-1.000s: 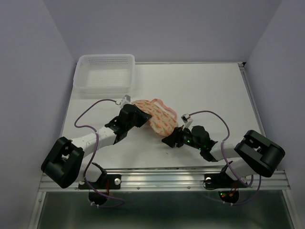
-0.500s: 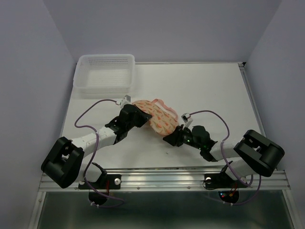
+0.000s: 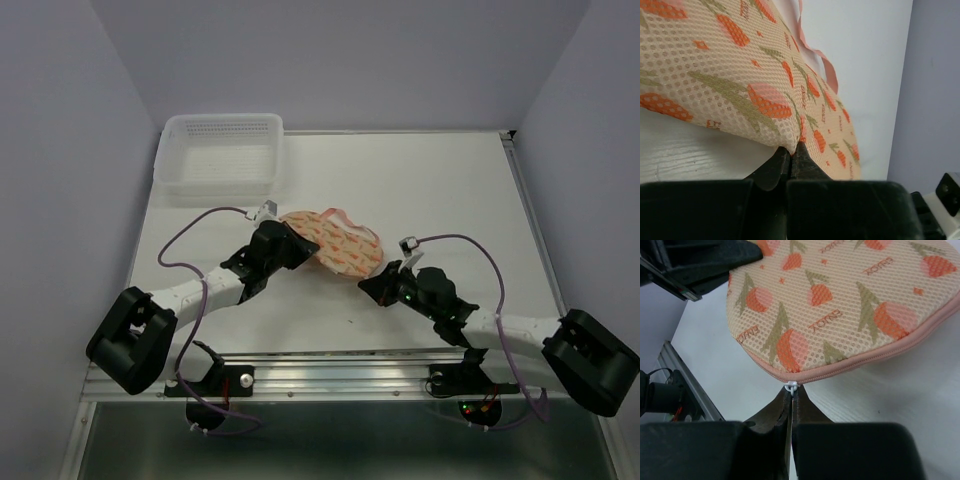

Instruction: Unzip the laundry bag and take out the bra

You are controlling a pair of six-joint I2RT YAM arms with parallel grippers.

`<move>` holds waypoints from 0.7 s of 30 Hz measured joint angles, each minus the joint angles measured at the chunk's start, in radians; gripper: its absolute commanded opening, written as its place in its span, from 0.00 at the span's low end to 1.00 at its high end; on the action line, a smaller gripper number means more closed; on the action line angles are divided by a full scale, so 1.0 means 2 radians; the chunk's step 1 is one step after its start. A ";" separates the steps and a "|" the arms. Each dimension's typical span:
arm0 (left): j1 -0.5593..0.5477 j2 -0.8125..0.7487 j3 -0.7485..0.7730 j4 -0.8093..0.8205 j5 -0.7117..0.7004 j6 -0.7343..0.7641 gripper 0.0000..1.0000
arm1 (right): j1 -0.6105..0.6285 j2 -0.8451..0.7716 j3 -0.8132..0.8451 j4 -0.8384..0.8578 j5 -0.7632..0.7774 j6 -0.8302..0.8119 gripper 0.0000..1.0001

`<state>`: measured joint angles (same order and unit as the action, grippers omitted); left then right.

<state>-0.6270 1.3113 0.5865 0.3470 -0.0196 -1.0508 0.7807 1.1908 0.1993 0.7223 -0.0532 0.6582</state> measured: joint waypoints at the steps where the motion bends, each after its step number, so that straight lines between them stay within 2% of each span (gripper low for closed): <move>1: 0.000 0.000 -0.002 0.000 0.003 0.007 0.00 | 0.000 -0.031 -0.002 -0.024 0.009 -0.003 0.01; 5: 0.005 0.008 -0.001 0.005 0.027 0.041 0.00 | 0.000 -0.117 -0.008 -0.104 0.028 -0.010 0.01; 9: 0.005 0.050 0.027 0.006 0.068 0.079 0.00 | 0.000 -0.183 -0.013 -0.175 0.028 -0.019 0.01; 12: 0.005 0.083 0.059 0.006 0.090 0.108 0.01 | 0.000 -0.188 -0.012 -0.205 0.022 -0.029 0.01; 14: 0.005 0.099 0.078 0.005 0.100 0.123 0.09 | 0.000 -0.175 -0.010 -0.221 0.014 -0.034 0.01; 15: 0.005 0.106 0.086 0.003 0.103 0.130 0.35 | 0.000 -0.167 -0.007 -0.224 0.010 -0.035 0.01; 17: 0.005 0.112 0.097 -0.003 0.106 0.144 0.66 | 0.000 -0.150 -0.001 -0.224 0.004 -0.036 0.01; 18: 0.006 0.112 0.100 -0.004 0.103 0.143 0.88 | 0.001 -0.140 0.003 -0.225 0.000 -0.037 0.01; 20: 0.011 0.110 0.102 -0.004 0.093 0.148 0.98 | 0.002 -0.116 0.010 -0.226 -0.007 -0.037 0.01; 21: 0.014 0.108 0.103 -0.005 0.086 0.144 0.99 | 0.003 -0.103 0.014 -0.226 -0.011 -0.037 0.01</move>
<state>-0.5991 1.5265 0.7921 0.3370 0.1532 -0.7628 0.7864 0.9855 0.2268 0.2699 -0.0746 0.5835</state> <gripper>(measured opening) 0.917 0.025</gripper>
